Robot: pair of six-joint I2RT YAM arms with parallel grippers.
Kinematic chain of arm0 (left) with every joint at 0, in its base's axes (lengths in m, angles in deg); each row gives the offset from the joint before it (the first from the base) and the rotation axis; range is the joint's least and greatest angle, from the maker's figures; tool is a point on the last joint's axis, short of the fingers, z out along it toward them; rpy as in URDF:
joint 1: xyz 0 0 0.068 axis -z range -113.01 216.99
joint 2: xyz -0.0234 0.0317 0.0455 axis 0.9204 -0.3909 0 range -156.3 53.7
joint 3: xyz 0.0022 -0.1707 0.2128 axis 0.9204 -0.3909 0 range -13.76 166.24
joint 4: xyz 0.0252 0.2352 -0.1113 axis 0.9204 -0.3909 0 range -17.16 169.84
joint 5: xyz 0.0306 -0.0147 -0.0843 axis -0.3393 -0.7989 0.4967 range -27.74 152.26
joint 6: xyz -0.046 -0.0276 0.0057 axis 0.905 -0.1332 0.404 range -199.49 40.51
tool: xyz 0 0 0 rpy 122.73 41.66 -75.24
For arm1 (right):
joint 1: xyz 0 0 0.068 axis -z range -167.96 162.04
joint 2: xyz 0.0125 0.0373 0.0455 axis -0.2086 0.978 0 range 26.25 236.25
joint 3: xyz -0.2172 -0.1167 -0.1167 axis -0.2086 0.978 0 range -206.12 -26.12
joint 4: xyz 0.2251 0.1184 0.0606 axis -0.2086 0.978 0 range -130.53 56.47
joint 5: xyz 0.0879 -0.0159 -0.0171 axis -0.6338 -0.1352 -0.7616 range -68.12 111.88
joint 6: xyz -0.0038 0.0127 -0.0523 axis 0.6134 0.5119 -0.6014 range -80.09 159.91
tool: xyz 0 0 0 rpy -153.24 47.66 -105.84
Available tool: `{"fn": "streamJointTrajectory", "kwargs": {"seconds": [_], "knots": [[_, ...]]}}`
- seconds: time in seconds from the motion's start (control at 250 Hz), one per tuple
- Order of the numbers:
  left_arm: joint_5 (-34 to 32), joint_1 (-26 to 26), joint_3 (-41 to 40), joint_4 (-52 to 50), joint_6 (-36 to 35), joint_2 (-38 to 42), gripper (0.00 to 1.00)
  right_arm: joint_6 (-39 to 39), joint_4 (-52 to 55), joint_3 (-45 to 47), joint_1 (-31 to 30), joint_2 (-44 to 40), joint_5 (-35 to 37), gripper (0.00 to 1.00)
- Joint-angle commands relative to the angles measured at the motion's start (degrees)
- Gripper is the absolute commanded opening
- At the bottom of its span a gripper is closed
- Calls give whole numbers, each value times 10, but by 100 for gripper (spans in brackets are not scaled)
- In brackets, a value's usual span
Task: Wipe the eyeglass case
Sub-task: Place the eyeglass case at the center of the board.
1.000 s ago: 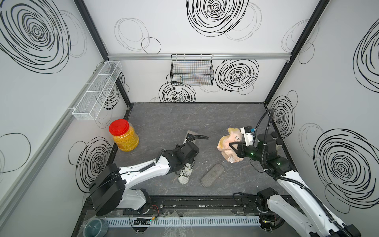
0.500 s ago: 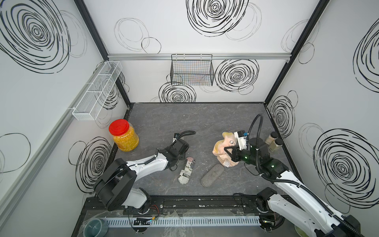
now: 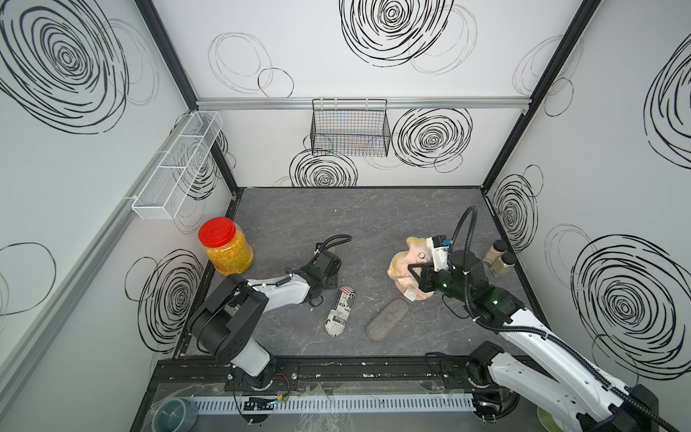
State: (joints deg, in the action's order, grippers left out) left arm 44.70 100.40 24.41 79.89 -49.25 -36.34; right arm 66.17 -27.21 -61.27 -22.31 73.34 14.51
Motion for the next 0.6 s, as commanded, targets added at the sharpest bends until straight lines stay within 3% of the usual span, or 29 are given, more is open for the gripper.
{"fn": "streamJointTrajectory", "kwargs": {"seconds": [0.0,0.2,0.288,0.463,0.595], "knots": [[0,-3,9,46,7,-8,68,-3,-22,-7,-2,5,27,0],[29,-3,17,48,7,-13,85,-10,-39,-3,-3,17,31,0],[37,-3,5,37,8,9,100,-16,-45,-2,-1,25,34,0],[80,-4,-43,29,-6,96,99,-26,-36,-9,-2,50,38,0],[57,-10,-52,-31,-17,165,99,-26,-37,-4,-1,53,41,0]]}}
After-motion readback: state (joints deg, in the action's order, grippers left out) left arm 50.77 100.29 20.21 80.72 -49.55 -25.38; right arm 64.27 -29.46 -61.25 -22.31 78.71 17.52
